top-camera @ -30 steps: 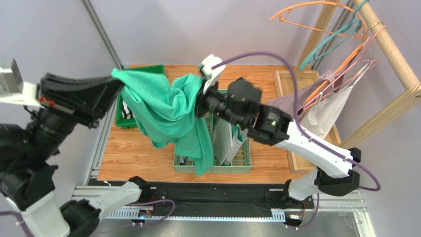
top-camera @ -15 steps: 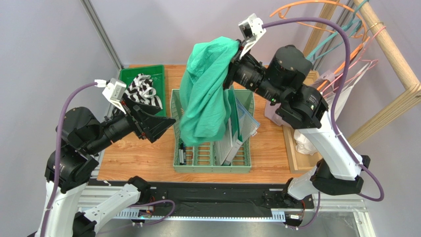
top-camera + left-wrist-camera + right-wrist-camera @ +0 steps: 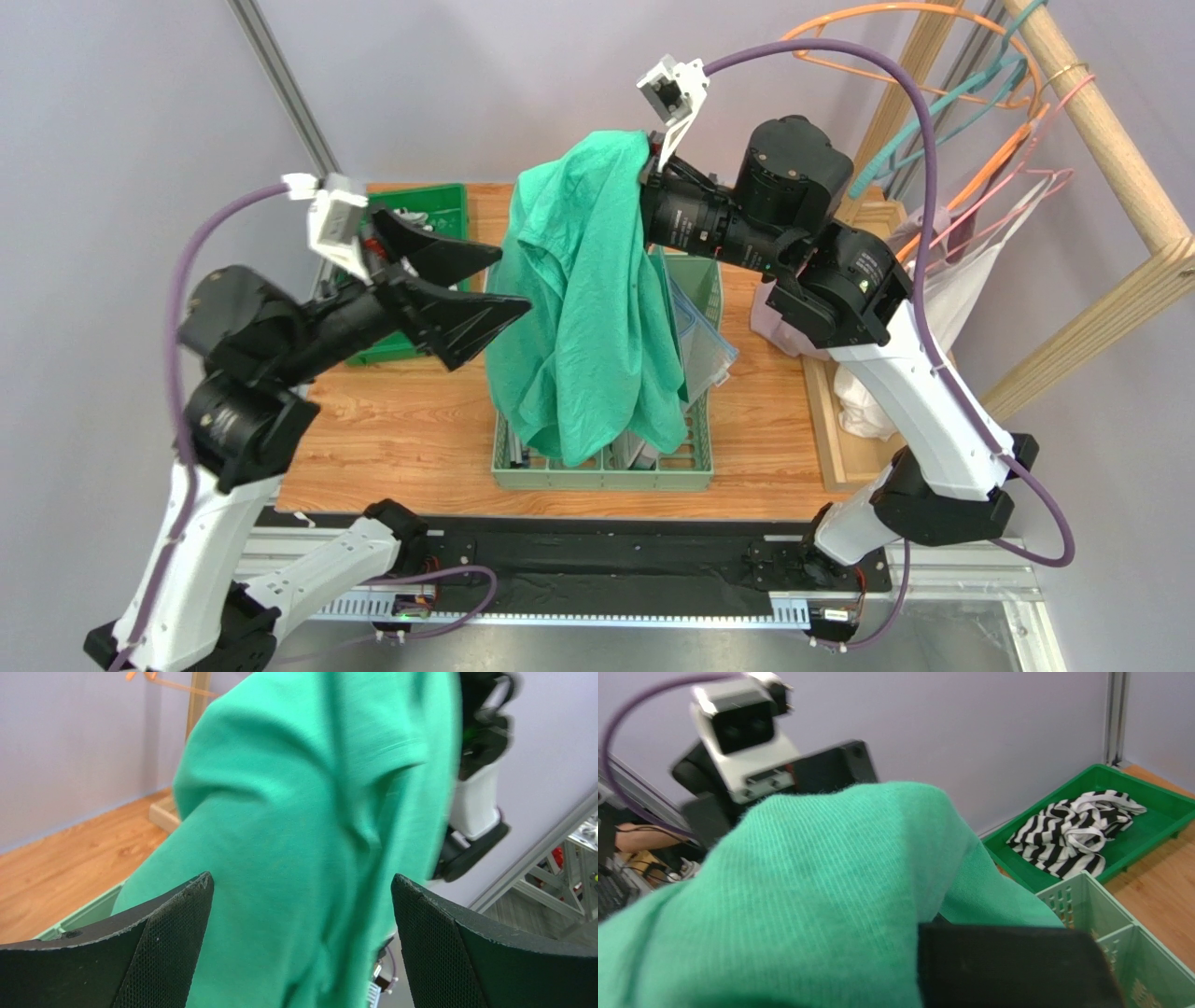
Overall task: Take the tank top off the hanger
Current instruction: Place the tank top in the bin.
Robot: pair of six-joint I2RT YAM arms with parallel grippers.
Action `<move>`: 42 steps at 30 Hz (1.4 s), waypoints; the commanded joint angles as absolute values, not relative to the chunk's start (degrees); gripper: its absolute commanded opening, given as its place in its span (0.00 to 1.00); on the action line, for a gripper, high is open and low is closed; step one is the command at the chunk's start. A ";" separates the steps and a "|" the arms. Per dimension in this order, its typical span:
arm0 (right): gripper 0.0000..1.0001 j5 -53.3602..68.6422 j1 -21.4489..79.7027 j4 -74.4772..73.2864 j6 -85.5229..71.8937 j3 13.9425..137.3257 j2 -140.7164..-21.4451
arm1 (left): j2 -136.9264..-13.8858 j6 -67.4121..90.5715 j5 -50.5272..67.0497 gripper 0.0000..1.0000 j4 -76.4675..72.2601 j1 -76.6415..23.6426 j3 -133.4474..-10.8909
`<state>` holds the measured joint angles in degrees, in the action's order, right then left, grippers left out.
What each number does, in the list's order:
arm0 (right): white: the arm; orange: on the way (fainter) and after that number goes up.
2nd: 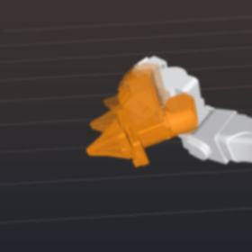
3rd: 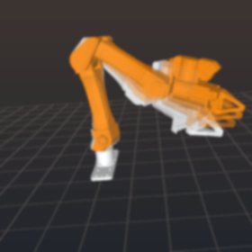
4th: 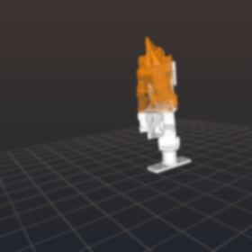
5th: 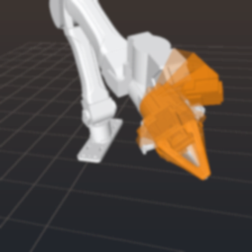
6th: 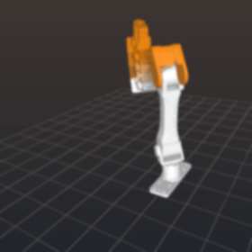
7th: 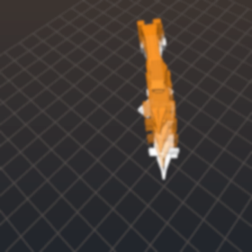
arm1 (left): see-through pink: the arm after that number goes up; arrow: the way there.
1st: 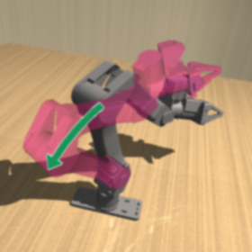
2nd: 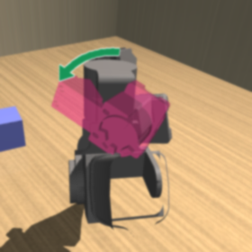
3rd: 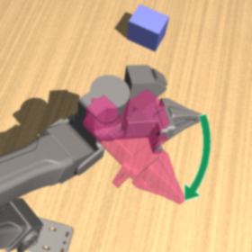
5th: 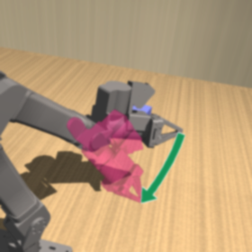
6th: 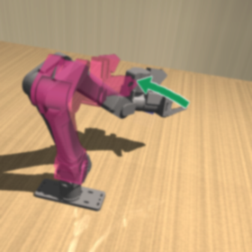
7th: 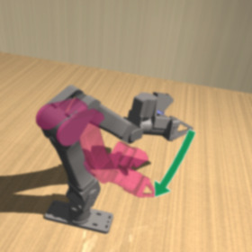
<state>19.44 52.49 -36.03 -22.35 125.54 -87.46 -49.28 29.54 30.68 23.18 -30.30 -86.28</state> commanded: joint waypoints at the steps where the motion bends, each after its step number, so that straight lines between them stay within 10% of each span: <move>1: 0.00 20.22 52.73 -25.40 -31.63 125.59 -85.07 | -51.15 29.27 29.80 0.99 11.79 -31.89 -80.60; 12: 0.00 20.12 53.09 -23.47 -35.68 127.71 -88.42 | -55.98 36.47 41.92 0.95 -6.15 -36.65 -75.41; 13: 0.00 21.08 53.09 -23.55 -35.68 127.71 -88.42 | -56.42 36.56 43.40 0.88 -5.98 -36.65 -75.67; 17: 0.00 22.50 53.09 -24.25 -34.19 126.56 -87.37 | -58.62 33.33 41.05 0.04 2.95 -36.65 -79.97; 18: 0.02 22.15 53.17 -26.09 -32.54 125.87 -86.58 | -58.71 32.35 40.26 0.00 4.82 -36.56 -80.85; 29: 0.66 16.96 53.00 -40.51 -14.77 112.42 -74.72 | -52.30 31.37 23.74 0.00 31.72 -24.63 -89.73; 42: 0.84 2.93 52.82 -46.31 -14.24 110.99 -69.61 | -64.67 23.57 -3.06 0.00 46.21 -21.36 -116.25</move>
<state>11.73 52.80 -43.18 -15.55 106.96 -70.54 -57.43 28.23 8.69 41.06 -22.22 -107.15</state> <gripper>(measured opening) 0.834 0.110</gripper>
